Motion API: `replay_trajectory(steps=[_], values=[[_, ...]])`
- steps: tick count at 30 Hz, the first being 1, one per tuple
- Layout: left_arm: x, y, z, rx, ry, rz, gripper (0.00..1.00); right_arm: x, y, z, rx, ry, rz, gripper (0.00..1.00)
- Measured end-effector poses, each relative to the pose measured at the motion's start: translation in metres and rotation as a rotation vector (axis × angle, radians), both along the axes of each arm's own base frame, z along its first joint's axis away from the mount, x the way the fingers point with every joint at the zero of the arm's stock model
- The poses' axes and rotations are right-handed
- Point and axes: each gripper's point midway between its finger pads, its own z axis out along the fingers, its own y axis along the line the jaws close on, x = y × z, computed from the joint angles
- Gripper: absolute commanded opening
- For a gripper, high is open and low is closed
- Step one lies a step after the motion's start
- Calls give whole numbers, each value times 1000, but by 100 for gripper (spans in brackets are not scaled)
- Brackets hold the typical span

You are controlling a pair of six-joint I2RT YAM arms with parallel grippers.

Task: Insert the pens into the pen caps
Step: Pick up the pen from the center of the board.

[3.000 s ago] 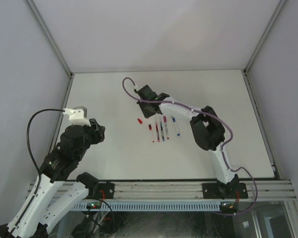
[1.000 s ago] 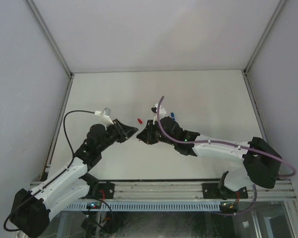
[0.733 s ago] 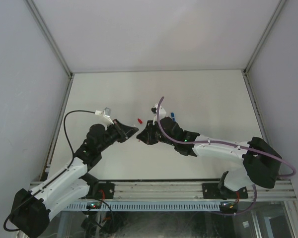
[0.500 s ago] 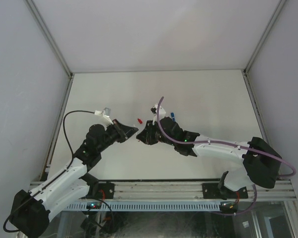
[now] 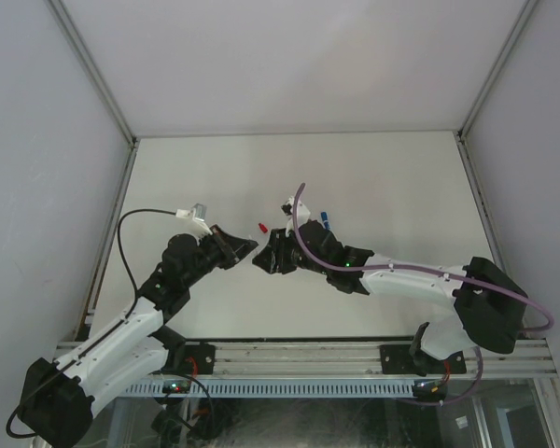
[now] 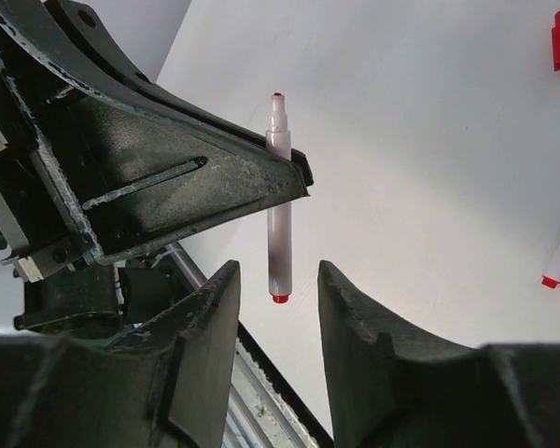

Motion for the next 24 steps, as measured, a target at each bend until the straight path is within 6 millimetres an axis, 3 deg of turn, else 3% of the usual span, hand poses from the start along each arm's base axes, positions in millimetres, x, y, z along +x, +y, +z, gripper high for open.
replay_trajectory(steps=[12, 18, 24], values=[[0, 1, -1, 3, 3, 4, 0, -5, 5, -6, 1, 17, 39, 19], [0, 1, -1, 3, 3, 4, 0, -5, 5, -8, -5, 16, 40, 0], [0, 2, -1, 6, 4, 7, 28, -5, 5, -8, -5, 16, 40, 0]])
